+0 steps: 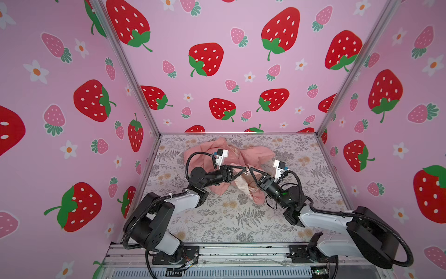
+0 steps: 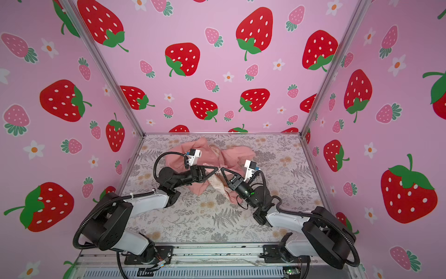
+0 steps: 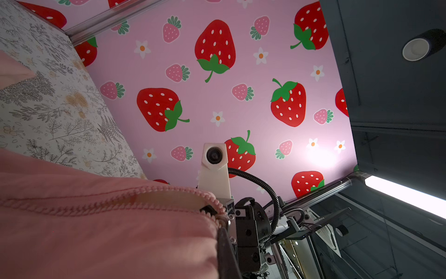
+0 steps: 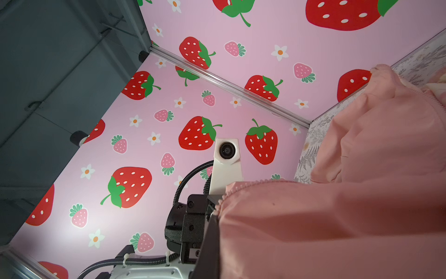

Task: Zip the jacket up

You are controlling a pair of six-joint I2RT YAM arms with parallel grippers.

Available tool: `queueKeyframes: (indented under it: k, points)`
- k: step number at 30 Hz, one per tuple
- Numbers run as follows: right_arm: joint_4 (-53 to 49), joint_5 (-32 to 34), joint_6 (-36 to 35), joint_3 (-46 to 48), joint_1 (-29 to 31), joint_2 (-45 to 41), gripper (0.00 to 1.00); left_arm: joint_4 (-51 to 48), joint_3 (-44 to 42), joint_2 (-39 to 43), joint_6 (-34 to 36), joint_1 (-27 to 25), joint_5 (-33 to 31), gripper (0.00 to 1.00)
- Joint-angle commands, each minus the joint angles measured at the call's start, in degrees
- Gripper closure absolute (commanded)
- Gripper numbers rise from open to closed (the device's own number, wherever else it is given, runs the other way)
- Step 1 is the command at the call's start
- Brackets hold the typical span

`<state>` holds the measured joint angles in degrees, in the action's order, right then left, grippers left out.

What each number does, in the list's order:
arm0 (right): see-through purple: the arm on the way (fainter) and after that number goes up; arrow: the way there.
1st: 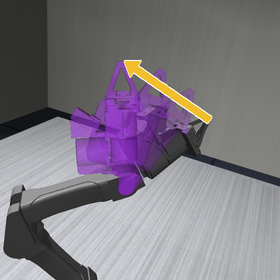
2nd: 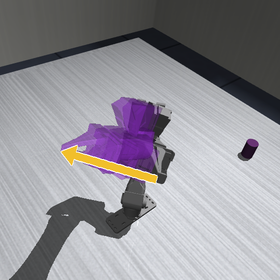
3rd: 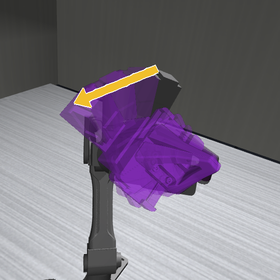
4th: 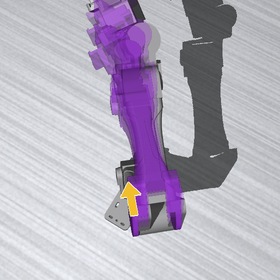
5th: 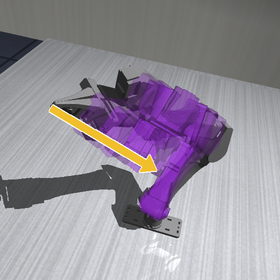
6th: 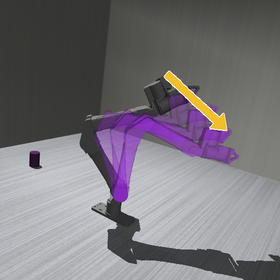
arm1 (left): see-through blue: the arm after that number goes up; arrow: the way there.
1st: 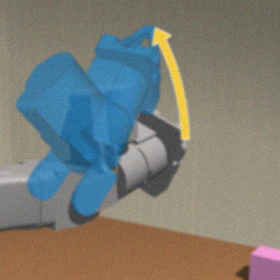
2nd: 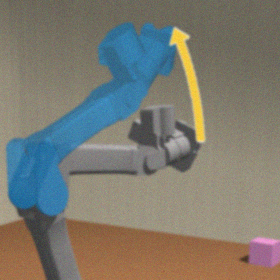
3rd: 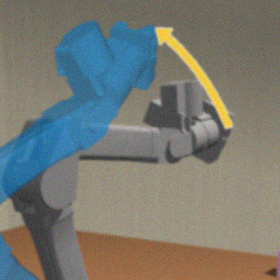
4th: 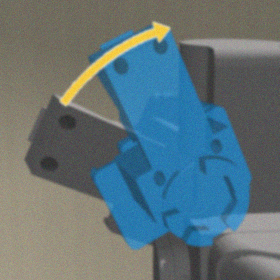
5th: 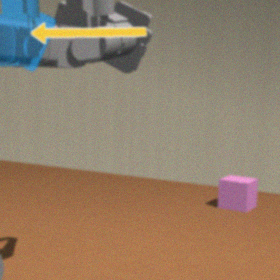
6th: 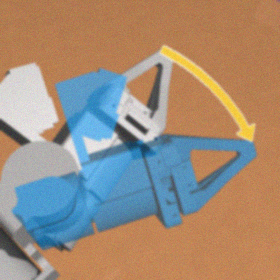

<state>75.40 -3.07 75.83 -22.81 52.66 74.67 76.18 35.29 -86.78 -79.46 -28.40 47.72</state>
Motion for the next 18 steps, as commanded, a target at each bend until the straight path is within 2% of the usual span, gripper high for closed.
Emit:
queueKeyframes:
  k: [1,9,18]
  points:
    - [0.0,-4.1,-0.5,1.3,2.9,1.6,1.0,5.5,1.3,0.7,-1.7,1.9,-9.9,1.0]
    - [1.3,-3.0,-2.3,1.7,3.0,5.3,1.0,5.4,1.7,2.5,-4.4,1.9,-12.4,1.0]
    - [0.9,-5.8,-2.8,-0.8,2.9,5.5,1.0,5.2,0.4,2.7,-5.5,1.9,-13.8,1.0]
